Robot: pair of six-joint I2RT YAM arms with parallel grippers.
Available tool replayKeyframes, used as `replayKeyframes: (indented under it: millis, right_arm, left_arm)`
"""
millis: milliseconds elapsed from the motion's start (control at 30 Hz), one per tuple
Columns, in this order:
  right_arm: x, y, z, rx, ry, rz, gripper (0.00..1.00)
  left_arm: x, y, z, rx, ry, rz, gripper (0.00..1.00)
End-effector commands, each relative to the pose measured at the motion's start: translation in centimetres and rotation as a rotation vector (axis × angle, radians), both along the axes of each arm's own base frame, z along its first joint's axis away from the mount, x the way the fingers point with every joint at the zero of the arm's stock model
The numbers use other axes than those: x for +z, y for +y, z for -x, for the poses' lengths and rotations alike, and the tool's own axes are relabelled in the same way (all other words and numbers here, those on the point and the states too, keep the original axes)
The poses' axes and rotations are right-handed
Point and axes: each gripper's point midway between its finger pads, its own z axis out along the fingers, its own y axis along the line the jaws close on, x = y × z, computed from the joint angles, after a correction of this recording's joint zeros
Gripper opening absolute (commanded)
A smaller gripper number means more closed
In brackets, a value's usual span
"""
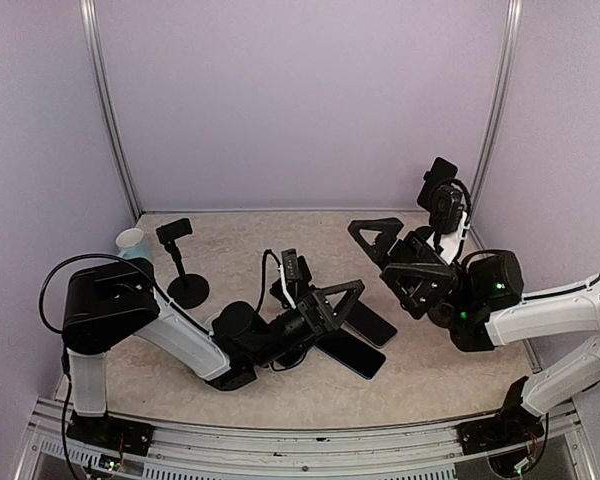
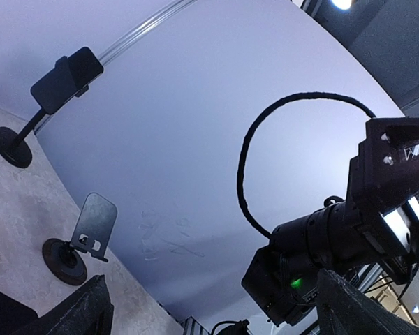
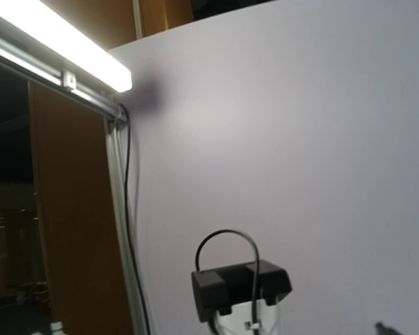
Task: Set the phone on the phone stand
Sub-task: Pick up the phone at the center of the board.
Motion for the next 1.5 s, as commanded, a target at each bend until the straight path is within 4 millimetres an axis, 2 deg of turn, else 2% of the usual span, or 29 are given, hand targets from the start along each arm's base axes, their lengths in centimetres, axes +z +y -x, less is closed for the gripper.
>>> replayKeyframes:
  millis: [0,333,467,633,833,967,1100,1233,1367,1467]
  right_arm:
    - [2.1,-1.9,2.7,0.063,-0.126,-0.117,1.00]
    - [1.3,-1.6,2.3,0.052,-0.097,-0.092,1.00]
    - [0.8,-1.3,2.8,0.112,-0.105,-0.096,1.00]
    - [0.4,-1.1,2.7,0.076,-0.120,-0.069,1.00]
    - [-0.3,-1.1,2.5,0.037,-0.124,-0.035,1.00]
    - [-0.9,0.1,1.4,-0.014,-0.093,0.063,1.00]
    - [-0.6,0.6,0.4,-0.078,-0.058,0.151,1.00]
    - [-0.1,-0.1,-0.6,-0.184,-0.038,0.197,1.00]
    - [0.2,-1.0,-1.3,-0.281,-0.038,0.214,1.00]
    - [0.0,-1.2,-1.7,-0.311,-0.030,0.228,1.00]
  left_arm:
    - [4.9,2.7,1.5,-0.047,-0.090,0.230,0.99]
    - [4.7,2.9,1.6,-0.019,-0.086,0.213,0.99]
    - [5.6,3.0,2.3,-0.048,-0.128,0.237,0.99]
    - [6.0,2.9,2.4,-0.002,-0.151,0.140,0.99]
    - [6.1,4.2,3.4,0.021,-0.199,0.121,0.99]
    - [4.8,4.6,3.4,0.026,-0.183,0.069,0.99]
    - [2.6,5.2,2.5,0.111,-0.156,-0.067,0.99]
    - [1.1,6.7,-0.2,0.313,-0.098,-0.222,0.99]
    - [-0.6,7.3,-3.2,0.481,-0.024,-0.428,0.99]
    - [-0.9,8.2,-4.4,0.560,-0.008,-0.509,0.99]
